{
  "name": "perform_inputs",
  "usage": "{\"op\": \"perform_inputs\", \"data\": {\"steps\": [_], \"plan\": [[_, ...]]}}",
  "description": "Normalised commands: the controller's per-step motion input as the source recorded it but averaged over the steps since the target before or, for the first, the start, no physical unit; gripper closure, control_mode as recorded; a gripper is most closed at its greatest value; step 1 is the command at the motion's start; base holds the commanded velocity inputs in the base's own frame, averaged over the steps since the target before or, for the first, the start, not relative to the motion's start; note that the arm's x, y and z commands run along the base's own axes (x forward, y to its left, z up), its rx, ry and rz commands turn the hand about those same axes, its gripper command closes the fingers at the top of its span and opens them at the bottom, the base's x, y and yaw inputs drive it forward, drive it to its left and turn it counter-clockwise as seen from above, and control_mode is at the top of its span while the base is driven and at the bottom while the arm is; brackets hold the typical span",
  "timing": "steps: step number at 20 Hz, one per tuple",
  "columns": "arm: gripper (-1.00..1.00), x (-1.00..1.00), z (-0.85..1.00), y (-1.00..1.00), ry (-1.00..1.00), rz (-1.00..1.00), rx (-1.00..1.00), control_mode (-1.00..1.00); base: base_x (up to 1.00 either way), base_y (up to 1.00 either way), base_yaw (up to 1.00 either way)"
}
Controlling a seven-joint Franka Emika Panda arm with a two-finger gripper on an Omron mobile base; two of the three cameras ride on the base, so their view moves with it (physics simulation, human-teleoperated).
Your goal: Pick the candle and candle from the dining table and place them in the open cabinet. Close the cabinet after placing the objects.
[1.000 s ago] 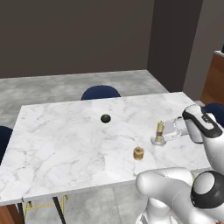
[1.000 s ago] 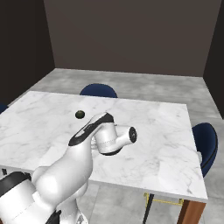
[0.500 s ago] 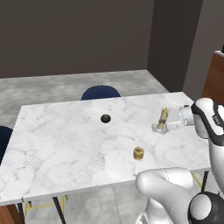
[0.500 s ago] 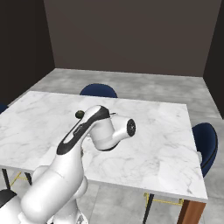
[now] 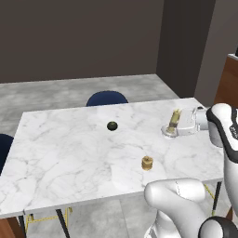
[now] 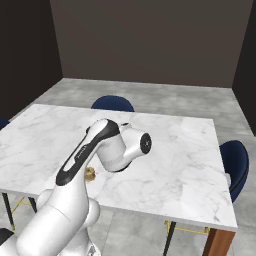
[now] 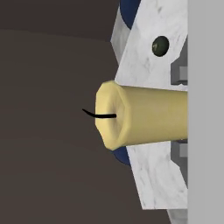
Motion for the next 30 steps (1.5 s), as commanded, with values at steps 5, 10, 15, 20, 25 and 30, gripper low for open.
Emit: {"op": "perform_inputs", "data": {"steps": [5,10,15,20,25,30], "plan": [[1.0,-0.13,0.08,0.01,-0.14,0.01,0.0,-1.0,0.0,0.0,0.0],[1.0,-0.02,0.0,0.0,-0.01,0.0,0.0,-1.0,0.0,0.0,0.0],[1.0,-0.08,0.0,0.0,0.0,0.0,0.0,-1.0,0.0,0.0,0.0],[1.0,-0.17,-0.02,0.02,0.0,0.0,-0.01,1.0,-0.34,0.01,0.0],[1.0,0.0,0.0,0.0,0.0,0.0,0.0,1.0,-0.59,0.0,0.0],[1.0,0.0,0.0,0.0,0.0,0.0,0.0,1.0,-0.51,0.0,-0.09]]}}
